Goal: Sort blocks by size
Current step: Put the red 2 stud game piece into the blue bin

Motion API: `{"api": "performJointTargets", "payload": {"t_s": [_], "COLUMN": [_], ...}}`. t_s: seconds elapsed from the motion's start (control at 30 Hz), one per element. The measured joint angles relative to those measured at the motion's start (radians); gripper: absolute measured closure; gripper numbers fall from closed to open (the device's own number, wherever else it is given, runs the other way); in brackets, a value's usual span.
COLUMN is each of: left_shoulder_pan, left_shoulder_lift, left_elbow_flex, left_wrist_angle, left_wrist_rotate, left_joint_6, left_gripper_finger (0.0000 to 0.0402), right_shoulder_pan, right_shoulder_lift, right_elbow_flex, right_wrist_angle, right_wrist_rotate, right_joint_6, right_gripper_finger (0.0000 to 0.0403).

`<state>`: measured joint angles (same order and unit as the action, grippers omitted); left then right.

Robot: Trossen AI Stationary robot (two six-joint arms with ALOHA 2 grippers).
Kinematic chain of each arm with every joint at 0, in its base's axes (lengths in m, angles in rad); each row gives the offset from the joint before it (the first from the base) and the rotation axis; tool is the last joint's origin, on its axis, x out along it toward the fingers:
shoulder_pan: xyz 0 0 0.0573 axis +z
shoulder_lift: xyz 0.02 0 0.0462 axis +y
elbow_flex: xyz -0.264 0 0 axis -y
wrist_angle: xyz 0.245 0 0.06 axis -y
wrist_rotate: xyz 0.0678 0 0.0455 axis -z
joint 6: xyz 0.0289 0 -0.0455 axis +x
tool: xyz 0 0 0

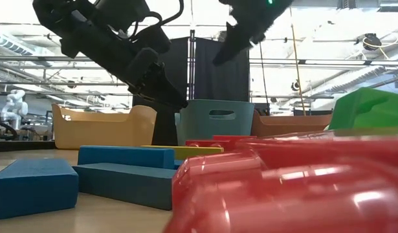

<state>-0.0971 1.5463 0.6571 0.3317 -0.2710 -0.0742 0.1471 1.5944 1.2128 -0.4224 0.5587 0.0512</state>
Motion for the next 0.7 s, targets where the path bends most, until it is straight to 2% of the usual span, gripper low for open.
{"api": "performJointTargets", "payload": {"t_s": [0.2, 0.4, 0.5, 0.7], "left_shoulder_pan": [-0.011, -0.010, -0.010, -0.010], "left_shoulder_lift": [0.000, 0.000, 0.000, 0.000], "left_elbow_flex": [0.000, 0.000, 0.000, 0.000], "left_wrist_angle": [0.003, 0.003, -0.002, -0.001], "left_wrist_rotate": [0.000, 0.001, 0.053, 0.078], "left_joint_6": [0.000, 0.000, 0.004, 0.009], "left_gripper_finger": [0.0160, 0.0160, 0.0160, 0.0160], "right_shoulder_pan": [0.014, 0.033, 0.041, 0.053], "right_shoulder_lift": [-0.029, -0.080, -0.082, -0.078], "right_elbow_flex": [-0.140, -0.267, -0.305, -0.382], "right_wrist_angle": [0.110, 0.279, 0.334, 0.396], "right_wrist_rotate": [-0.020, -0.121, -0.192, -0.223], "right_joint_6": [0.067, 0.095, 0.112, 0.152], "right_gripper_finger": [0.0165, 0.0165, 0.0165, 0.0165]}}
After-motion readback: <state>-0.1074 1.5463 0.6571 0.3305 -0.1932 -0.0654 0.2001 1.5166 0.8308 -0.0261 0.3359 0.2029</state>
